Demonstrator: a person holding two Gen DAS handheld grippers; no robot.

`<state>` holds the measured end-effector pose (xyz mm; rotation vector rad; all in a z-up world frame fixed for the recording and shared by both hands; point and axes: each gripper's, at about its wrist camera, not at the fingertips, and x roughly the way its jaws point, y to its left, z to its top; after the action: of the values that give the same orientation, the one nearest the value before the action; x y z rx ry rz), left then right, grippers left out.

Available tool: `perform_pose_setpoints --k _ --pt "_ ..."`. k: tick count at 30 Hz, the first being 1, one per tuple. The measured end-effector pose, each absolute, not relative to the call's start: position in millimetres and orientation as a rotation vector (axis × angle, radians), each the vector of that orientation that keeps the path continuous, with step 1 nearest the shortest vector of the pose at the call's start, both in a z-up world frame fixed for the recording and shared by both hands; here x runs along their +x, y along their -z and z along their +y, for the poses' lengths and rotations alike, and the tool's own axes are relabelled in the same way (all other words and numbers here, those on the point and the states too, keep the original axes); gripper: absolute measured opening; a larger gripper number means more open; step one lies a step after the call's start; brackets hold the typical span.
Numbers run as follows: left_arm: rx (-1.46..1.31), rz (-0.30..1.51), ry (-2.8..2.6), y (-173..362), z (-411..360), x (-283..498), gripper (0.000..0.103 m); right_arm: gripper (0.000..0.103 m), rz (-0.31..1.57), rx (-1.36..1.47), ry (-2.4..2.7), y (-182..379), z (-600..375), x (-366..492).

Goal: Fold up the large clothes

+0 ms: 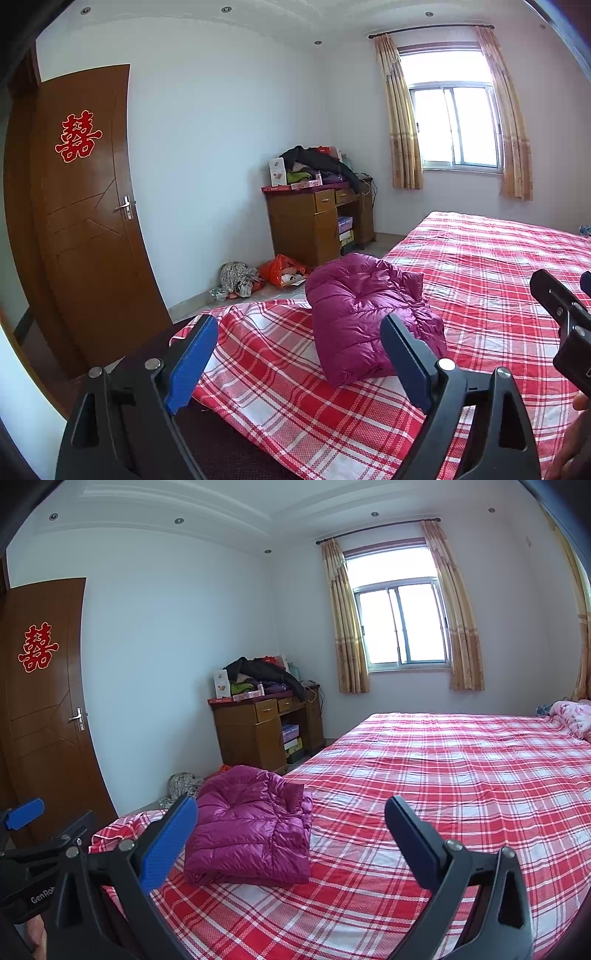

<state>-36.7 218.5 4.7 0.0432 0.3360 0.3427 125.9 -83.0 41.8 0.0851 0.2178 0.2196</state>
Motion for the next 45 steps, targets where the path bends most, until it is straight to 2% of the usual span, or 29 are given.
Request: perform_pose_setpoints --k 45 --pt "0.033 0.391 -0.333 3 225 -22 0.09 0.103 0.223 0.08 -0.197 -36 -86 127"
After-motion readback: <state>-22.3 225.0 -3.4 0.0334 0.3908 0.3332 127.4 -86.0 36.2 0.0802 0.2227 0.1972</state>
